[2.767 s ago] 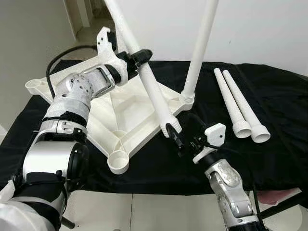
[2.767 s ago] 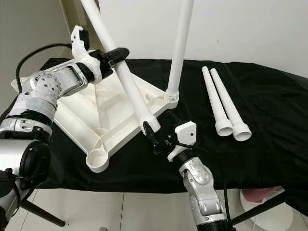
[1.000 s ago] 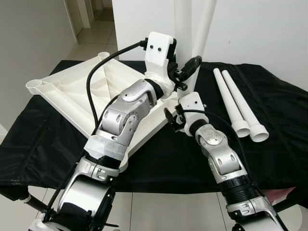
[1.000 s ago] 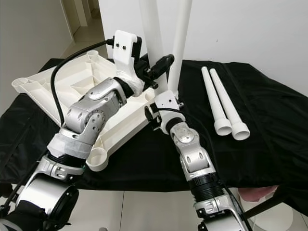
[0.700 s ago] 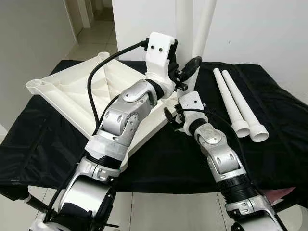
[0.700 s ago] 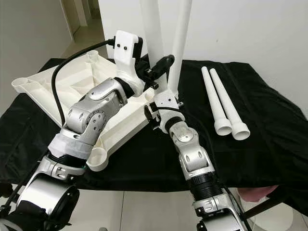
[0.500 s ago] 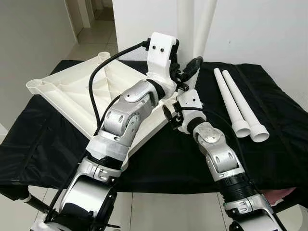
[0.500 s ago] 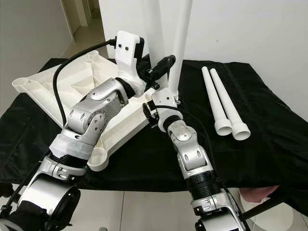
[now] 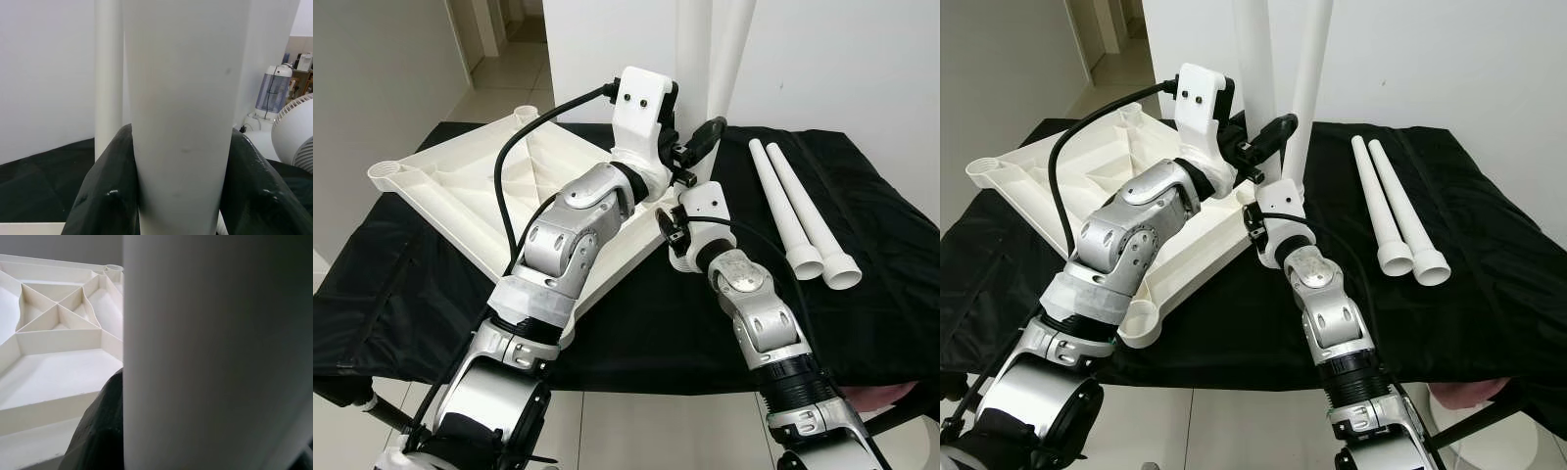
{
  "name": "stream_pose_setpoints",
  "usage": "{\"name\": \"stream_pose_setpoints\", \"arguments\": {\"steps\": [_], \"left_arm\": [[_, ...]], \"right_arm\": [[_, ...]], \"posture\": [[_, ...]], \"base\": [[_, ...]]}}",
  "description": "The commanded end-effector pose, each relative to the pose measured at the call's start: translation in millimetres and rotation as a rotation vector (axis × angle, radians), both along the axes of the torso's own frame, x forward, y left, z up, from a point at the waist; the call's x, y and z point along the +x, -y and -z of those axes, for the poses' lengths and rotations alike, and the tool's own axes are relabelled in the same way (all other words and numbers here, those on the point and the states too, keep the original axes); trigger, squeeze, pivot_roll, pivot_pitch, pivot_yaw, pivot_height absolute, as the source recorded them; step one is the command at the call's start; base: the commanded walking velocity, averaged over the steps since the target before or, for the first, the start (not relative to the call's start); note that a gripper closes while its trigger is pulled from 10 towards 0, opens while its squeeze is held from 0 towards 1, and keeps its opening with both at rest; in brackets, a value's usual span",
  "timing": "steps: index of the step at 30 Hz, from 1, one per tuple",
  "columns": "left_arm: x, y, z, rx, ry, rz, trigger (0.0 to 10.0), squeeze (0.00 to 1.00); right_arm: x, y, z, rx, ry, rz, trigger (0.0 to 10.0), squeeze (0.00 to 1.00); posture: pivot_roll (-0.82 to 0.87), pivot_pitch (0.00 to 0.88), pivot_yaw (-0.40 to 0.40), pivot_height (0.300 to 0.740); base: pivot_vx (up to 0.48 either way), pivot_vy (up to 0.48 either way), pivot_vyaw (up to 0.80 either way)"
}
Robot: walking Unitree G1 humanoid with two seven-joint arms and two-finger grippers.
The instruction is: Building children table
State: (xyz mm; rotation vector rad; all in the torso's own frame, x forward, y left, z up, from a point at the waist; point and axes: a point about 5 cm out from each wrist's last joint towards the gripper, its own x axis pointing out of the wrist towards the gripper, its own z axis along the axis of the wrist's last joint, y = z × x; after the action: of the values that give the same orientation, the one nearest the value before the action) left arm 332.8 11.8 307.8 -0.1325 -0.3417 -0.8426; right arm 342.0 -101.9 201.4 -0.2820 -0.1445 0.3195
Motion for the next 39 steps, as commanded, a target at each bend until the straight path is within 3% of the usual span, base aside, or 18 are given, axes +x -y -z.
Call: {"name": "stream_pose_setpoints", "arguments": {"steps": [1,6,10,11,15,20,25,30,32,39], "left_arm": [[-5.2,1.0,-11,-0.036,0.029,0.042,10.0,1.00],[-12.0,3.1,-10,-0.033,0.020,0.119,10.0,1.00],[-13.0,2.6,-8,-0.018,0.019,0.118,10.0,1.00],[-12.4,1.6,-8,-0.020,0.017,0.123,10.0,0.00],[-11.8,0.7,-8,-0.020,0.018,0.128,10.0,0.00],[-7.2,-8.3,-6,-0.098,-0.058,0.144,10.0,0.00],[-4.9,-15.3,5,-0.093,-0.105,0.103,10.0,0.00],[-2.3,-27.0,20,-0.068,-0.129,0.059,10.0,0.00],[0.3,-34.4,37,0.004,-0.153,0.022,10.0,0.00],[-0.9,-43.8,51,0.070,-0.160,0.023,10.0,0.00]], "right_arm": [[0.6,1.1,11,-0.012,-0.039,0.026,10.0,0.00],[0.7,4.2,8,0.043,-0.033,0.045,10.0,0.00],[-0.3,6.9,5,0.073,-0.018,0.068,10.0,0.00],[-0.1,9.4,3,0.078,-0.010,0.076,10.0,0.00],[0.3,12.2,1,0.083,0.000,0.087,10.0,0.00],[-0.4,20.2,-12,0.177,0.051,0.136,10.0,0.00],[-5.7,23.4,-18,0.216,0.094,0.138,10.0,0.00],[-8.2,28.9,-20,0.250,0.100,0.144,10.0,0.00],[-10.4,36.6,-18,0.266,0.098,0.154,10.0,0.00],[-15.4,50.4,-11,0.274,0.089,0.201,10.0,0.00]], "posture": [[0.03,0.000,0.013,0.740],[0.03,0.015,0.015,0.740],[0.03,0.023,0.013,0.740],[0.02,0.029,0.017,0.740],[0.02,0.029,0.017,0.740],[0.00,0.034,0.017,0.740],[0.00,0.045,0.012,0.740],[0.00,0.058,0.006,0.740],[0.00,0.059,0.012,0.740],[0.00,0.062,0.020,0.740]], "base": [[0.000,0.000,0.00],[0.000,0.000,0.00],[0.000,0.000,0.00],[0.000,0.000,0.00],[0.000,0.000,0.00],[0.000,0.000,0.00],[0.000,0.000,0.00],[0.000,0.000,0.00],[0.000,0.000,0.00],[0.000,0.000,0.00]]}}
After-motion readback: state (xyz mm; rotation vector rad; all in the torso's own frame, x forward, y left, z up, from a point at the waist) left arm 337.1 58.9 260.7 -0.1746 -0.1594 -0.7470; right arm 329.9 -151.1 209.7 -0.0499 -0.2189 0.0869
